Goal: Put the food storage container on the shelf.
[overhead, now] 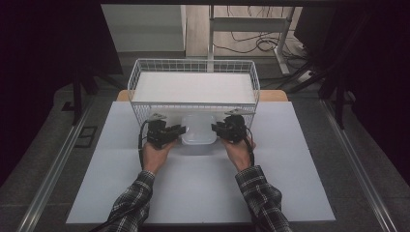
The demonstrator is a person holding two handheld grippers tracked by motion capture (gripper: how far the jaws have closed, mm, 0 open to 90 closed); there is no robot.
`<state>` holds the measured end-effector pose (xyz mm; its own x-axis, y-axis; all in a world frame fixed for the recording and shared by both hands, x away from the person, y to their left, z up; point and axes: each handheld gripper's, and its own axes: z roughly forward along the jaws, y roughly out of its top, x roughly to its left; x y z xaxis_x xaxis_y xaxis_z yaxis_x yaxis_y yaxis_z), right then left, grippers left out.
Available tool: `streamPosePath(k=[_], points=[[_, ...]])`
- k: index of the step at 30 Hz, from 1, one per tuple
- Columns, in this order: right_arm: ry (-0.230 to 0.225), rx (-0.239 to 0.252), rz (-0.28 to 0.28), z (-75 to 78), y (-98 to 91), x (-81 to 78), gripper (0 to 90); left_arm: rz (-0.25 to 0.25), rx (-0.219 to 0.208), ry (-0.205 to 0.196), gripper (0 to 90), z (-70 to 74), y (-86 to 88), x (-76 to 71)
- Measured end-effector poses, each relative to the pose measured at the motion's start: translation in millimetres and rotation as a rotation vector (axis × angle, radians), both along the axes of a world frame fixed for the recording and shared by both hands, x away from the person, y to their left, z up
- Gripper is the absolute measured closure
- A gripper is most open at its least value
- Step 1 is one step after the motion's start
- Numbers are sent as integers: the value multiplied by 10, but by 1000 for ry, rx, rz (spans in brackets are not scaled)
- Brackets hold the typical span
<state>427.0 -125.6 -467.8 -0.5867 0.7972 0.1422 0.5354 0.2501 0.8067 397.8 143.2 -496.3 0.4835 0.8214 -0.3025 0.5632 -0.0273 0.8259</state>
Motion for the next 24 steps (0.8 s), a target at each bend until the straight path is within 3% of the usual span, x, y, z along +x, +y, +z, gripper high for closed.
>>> streamPosePath(k=[2, 3, 4, 6, 9, 10, 12, 14, 17, 22, 24], points=[[-3, -17, 10, -16, 27, 9, 688, 13, 17, -11, 699, 16, -19, 8], [-19, -7, -3, -34, 42, 13, 689, 24, 53, -22, 700, 39, -48, 34], [-19, -7, -3, -34, 42, 13, 689, 24, 53, -22, 699, 39, -48, 34], [-22, 15, -20, -52, 34, 43, 677, 41, 100, -44, 698, 60, -92, 68], [-46, 1, -28, -44, 40, 56, 692, 56, 118, -59, 657, 92, -119, 51], [-53, -9, -33, -31, 38, 47, 706, 49, 93, -62, 630, 106, -110, 21], [-64, 2, -22, 11, 5, 17, 750, 19, 83, -80, 601, 149, -97, -86], [-81, 0, -9, 68, -42, -39, 808, 4, 126, -108, 550, 189, -98, -220], [-86, 19, 16, 132, -122, -129, 881, -29, 131, -136, 450, 214, -51, -436], [-66, 44, 47, 133, -187, -277, 891, -80, 158, -151, 283, 192, 36, -784], [-60, 40, 63, 124, -190, -337, 891, -90, 148, -151, 240, 156, 89, -918]])
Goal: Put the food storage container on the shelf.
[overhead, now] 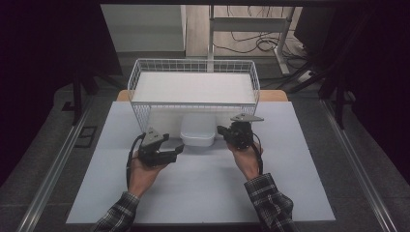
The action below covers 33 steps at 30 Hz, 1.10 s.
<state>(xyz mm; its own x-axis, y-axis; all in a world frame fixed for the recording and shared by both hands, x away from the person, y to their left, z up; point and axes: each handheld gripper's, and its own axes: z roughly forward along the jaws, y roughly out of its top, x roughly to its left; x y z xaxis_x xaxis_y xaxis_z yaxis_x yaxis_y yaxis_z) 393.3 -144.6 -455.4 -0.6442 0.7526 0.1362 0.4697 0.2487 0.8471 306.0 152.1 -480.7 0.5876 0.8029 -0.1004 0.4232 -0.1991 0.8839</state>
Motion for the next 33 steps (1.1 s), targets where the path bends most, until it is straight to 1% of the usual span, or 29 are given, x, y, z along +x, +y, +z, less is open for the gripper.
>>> streamPosePath(k=[1, 2, 3, 5, 6, 8, 10, 11, 14, 17, 18, 19, 20, 21, 22, 23, 24, 25, 26, 29, 30, 31, 32, 33], points=[[0, -3, 9, -5, 2, -31, 890, 2, -10, 0, 214, -32, 27, -71], [2, -1, 19, -8, 8, -66, 890, -1, -14, 10, 201, -66, 51, -128], [1, -2, 33, -13, 18, -100, 890, -5, -5, 24, 178, -91, 69, -174], [-7, -14, 62, -18, 47, -176, 888, 1, 10, 16, 135, -122, 119, -293], [-8, -13, 77, -19, 61, -213, 887, 3, 7, 14, 126, -137, 149, -352], [-10, -20, 96, -28, 96, -282, 887, 17, 0, 31, 90, -164, 202, -452], [-11, -27, 118, -52, 135, -329, 889, 13, -16, 41, 69, -191, 249, -549], [-6, -35, 127, -66, 154, -343, 889, 12, -12, 47, 49, -200, 264, -592], [0, -52, 150, -105, 211, -373, 890, 25, 8, 17, 28, -217, 312, -742], [6, -73, 163, -152, 271, -382, 890, 35, 34, -7, 17, -268, 362, -877], [6, -73, 163, -152, 271, -382, 890, 35, 34, -7, 16, -268, 362, -877], [15, -78, 170, -187, 309, -372, 890, 28, 52, -27, 17, -294, 395, -952], [16, -79, 171, -205, 329, -364, 891, 15, 46, -29, 15, -300, 414, -985], [22, -78, 174, -220, 351, -356, 891, 6, 26, -37, 16, -307, 430, -1020], [28, -77, 177, -236, 377, -348, 890, -7, 7, -42, 17, -313, 444, -1052], [23, -85, 175, -253, 402, -335, 890, -19, -7, -45, 17, -320, 454, -1077], [24, -92, 173, -271, 426, -324, 890, -24, -16, -46, 16, -328, 456, -1098], [26, -100, 172, -289, 447, -309, 891, -29, -16, -49, 16, -334, 453, -1107], [26, -105, 165, -305, 462, -291, 890, -34, -12, -49, 15, -339, 444, -1108], [46, -103, 148, -368, 501, -213, 891, -42, 13, -66, 9, -341, 404, -1111], [46, -103, 148, -368, 501, -213, 891, -42, 13, -66, 9, -341, 404, -1111], [48, -114, 139, -409, 532, -164, 891, -44, 35, -75, 6, -343, 386, -1118], [59, -111, 133, -425, 546, -144, 891, -44, 35, -75, 5, -343, 386, -1118], [55, -111, 129, -442, 553, -120, 891, -43, 44, -71, 5, -350, 384, -1115]])
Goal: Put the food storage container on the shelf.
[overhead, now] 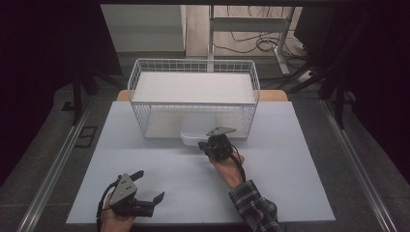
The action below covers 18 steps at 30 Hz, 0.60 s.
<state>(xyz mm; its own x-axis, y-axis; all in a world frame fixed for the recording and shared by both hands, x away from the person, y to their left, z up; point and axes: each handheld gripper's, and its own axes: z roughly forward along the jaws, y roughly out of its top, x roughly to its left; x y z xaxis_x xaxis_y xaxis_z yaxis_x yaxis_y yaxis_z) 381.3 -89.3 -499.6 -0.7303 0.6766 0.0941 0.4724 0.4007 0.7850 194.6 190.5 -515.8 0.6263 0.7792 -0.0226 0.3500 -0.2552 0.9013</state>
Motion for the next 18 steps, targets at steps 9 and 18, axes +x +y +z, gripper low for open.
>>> streamPosePath(k=[9, 18], points=[[-9, -13, -24, -25, 63, 136, 892, -5, 18, 19, 2, -34, -15, 21], [-13, -32, -31, -3, 112, 290, 892, -4, 28, 8, 3, -26, -23, 19]])
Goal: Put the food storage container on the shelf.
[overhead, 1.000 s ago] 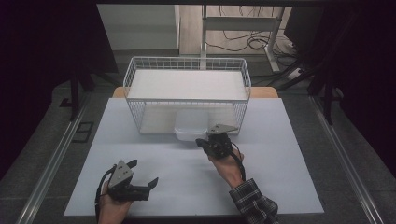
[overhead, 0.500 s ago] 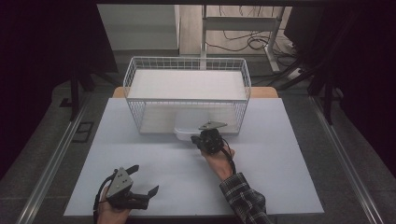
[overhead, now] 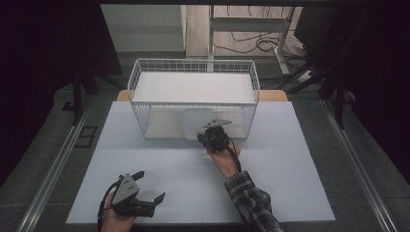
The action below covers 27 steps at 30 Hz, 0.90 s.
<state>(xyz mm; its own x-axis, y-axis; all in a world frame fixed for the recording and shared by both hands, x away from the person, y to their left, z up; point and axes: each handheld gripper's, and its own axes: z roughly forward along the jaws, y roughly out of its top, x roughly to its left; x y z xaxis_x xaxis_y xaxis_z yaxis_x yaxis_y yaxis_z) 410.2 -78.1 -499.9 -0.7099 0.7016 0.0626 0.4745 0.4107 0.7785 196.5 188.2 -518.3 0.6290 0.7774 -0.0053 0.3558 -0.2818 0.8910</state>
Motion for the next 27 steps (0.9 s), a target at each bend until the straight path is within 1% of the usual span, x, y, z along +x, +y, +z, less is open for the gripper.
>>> streamPosePath(k=[4, 11, 16, 19, 20, 26, 27], points=[[-8, -12, -9, -1, 26, 58, 892, 1, 3, -7, 3, 3, -7, -3], [-15, -28, -23, 13, 35, 144, 892, -1, 5, -1, 3, 1, -4, 1], [-9, -34, -40, -9, 38, 194, 891, 0, 4, 2, 4, -2, 3, 4], [-4, -20, -46, -23, 35, 206, 891, -3, 2, 6, 7, 0, 1, 2], [6, -10, -48, -37, 30, 217, 891, -3, 3, 8, 8, 0, 0, 3], [11, -11, -49, -52, 14, 220, 889, -1, 2, 7, 9, 1, 3, 4], [8, -13, -48, -50, 9, 213, 869, -1, 2, 7, 9, 1, 3, 4]])
